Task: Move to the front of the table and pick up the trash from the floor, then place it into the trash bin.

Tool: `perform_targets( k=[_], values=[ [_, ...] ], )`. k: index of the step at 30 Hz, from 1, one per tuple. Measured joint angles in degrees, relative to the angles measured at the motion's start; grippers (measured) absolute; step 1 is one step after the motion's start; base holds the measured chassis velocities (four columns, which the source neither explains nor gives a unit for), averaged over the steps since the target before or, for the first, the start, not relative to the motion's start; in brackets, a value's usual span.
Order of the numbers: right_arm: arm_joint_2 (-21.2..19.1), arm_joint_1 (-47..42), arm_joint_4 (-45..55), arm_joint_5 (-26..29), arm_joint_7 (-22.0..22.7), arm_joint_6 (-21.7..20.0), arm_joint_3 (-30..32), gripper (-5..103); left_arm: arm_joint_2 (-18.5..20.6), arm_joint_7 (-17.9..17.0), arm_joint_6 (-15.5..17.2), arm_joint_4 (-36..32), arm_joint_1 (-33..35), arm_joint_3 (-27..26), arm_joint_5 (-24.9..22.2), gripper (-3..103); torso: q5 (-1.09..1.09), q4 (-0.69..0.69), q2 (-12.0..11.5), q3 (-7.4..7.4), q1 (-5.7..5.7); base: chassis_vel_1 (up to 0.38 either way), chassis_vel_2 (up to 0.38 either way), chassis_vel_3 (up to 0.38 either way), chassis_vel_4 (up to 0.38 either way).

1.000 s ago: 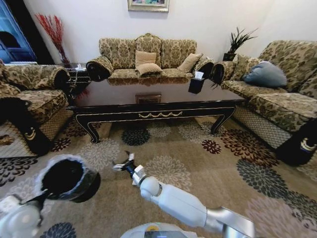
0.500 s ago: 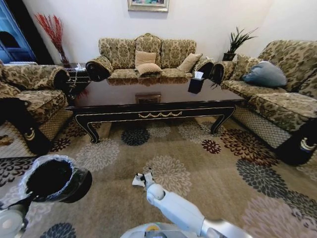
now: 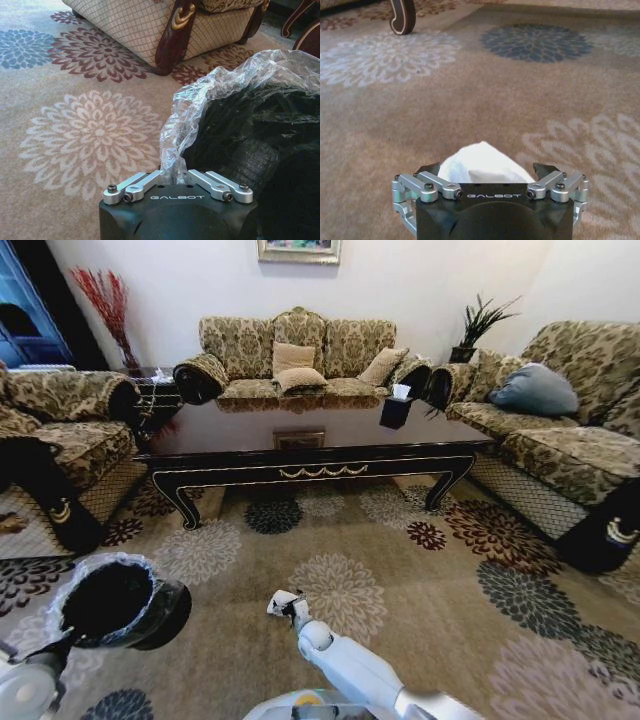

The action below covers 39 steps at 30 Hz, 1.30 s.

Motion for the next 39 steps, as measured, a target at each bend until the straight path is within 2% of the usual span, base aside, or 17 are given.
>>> perform_targets(
  k=[2, 5, 7, 8, 10, 11, 13, 16, 18, 19, 21, 22, 25, 28, 30, 34, 39],
  values=[
    [0.22, 0.04, -0.98, -0.57, -0.15, -0.11, 0.07, 101, -0.05, 0.07, 0.00, -0.17, 0.31, -0.18, -0.08, 2, 0.00, 0.00, 0.00, 0.00, 0.00, 0.000, 0.000, 0.000, 0.000],
    [0.28, 0.06, -1.49, -0.93, -0.17, -0.24, 0.14, 96, -0.09, 0.10, 0.00, -0.25, 0.46, -0.24, -0.14, 2, 0.00, 0.00, 0.00, 0.00, 0.00, 0.000, 0.000, 0.000, 0.000],
    [0.31, 0.07, -1.74, -1.15, -0.17, -0.34, 0.26, 85, -0.27, 0.12, 0.00, -0.30, 0.50, -0.24, -0.15, 2, 0.00, -0.01, 0.00, 0.00, 0.00, 0.000, 0.000, 0.000, 0.000],
    [0.28, 0.07, -1.73, -1.17, -0.17, -0.40, 0.29, 85, -0.36, 0.12, 0.00, -0.30, 0.48, -0.19, -0.13, 2, 0.00, 0.00, 0.00, 0.00, 0.00, 0.000, 0.000, 0.000, 0.000],
    [0.16, 0.08, -1.62, -1.18, -0.20, -0.44, 0.32, 74, -0.57, 0.12, -0.01, -0.30, 0.30, 0.07, -0.05, 2, 0.00, -0.01, 0.00, 0.00, 0.00, 0.000, 0.000, 0.000, 0.000],
    [0.16, 0.08, -1.62, -1.18, -0.20, -0.44, 0.32, 74, -0.57, 0.12, -0.01, -0.30, 0.30, 0.07, -0.05, 2, 0.00, -0.01, 0.00, 0.00, 0.00, 0.000, 0.000, 0.000, 0.000],
    [0.08, 0.09, -1.59, -1.27, -0.23, -0.45, 0.32, 63, -0.72, 0.11, 0.00, -0.31, 0.05, 0.32, 0.05, 2, 0.00, -0.01, 0.00, 0.00, 0.00, 0.000, 0.000, 0.000, 0.000],
    [-0.02, 0.09, -1.60, -1.42, -0.29, -0.45, 0.32, 58, -0.80, 0.07, 0.00, -0.30, -0.19, 0.51, 0.17, 2, 0.00, -0.01, 0.00, 0.00, 0.00, 0.000, 0.000, 0.000, 0.000],
    [-0.19, 0.09, -1.59, -1.59, -0.40, -0.37, 0.24, 47, -0.83, 0.02, -0.01, -0.25, -0.45, 0.71, 0.27, 2, 0.00, -0.01, 0.00, 0.00, 0.00, 0.000, 0.000, 0.000, 0.000],
    [-0.24, 0.08, -1.56, -1.66, -0.40, -0.31, 0.22, 47, -0.84, 0.01, 0.00, -0.22, -0.52, 0.76, 0.28, 2, 0.00, -0.01, 0.00, 0.00, 0.00, 0.000, 0.000, 0.000, 0.000],
    [-0.44, 0.03, -1.16, -2.11, -0.40, 0.11, 0.30, 36, -0.84, -0.05, -0.01, -0.11, -0.76, 0.94, 0.31, 2, 0.00, 0.00, 0.00, 0.00, 0.00, 0.000, 0.000, 0.000, 0.000],
    [-0.44, 0.03, -1.16, -2.11, -0.40, 0.11, 0.30, 36, -0.84, -0.05, -0.01, -0.11, -0.76, 0.94, 0.31, 2, 0.00, 0.00, 0.00, 0.00, 0.00, 0.000, 0.000, 0.000, 0.000],
    [-0.93, 0.00, -0.27, -2.54, -0.05, 0.59, 0.66, 20, -0.84, -0.14, -0.01, 0.00, -1.02, 1.18, 0.33, 2, 0.00, -0.01, 0.00, 0.00, 0.00, 0.000, 0.000, 0.000, 0.000],
    [-1.48, 0.02, 0.33, -3.60, 0.02, 1.06, 0.82, 15, -0.83, -0.18, 0.00, 0.05, -1.20, 1.31, 0.33, 2, 0.00, -0.01, 0.00, 0.00, 0.00, 0.000, 0.000, 0.000, 0.000],
    [-2.12, 0.02, 1.25, -5.38, 0.02, 2.17, 1.09, 4, -0.74, -0.24, -0.01, 0.17, -1.41, 1.41, 0.33, 2, 0.00, -0.01, 0.00, 0.00, 0.00, 0.000, 0.000, 0.000, 0.000],
    [-3.30, -0.09, 5.08, -5.87, -0.15, 4.00, 1.44, 1, -0.56, -0.34, -0.01, 0.28, -1.60, 1.57, 0.33, 2, 0.00, -0.01, 0.00, 0.00, 0.00, 0.000, 0.000, 0.000, 0.000],
    [-4.15, 2.23, 10.04, -12.42, -2.42, 13.49, 3.18, 0, -1.41, -0.35, -0.01, 0.29, -1.98, 2.89, 1.17, 2, 0.00, 0.00, 0.00, 0.01, 0.00, 0.000, 0.000, 0.000, 0.000]
  ],
)
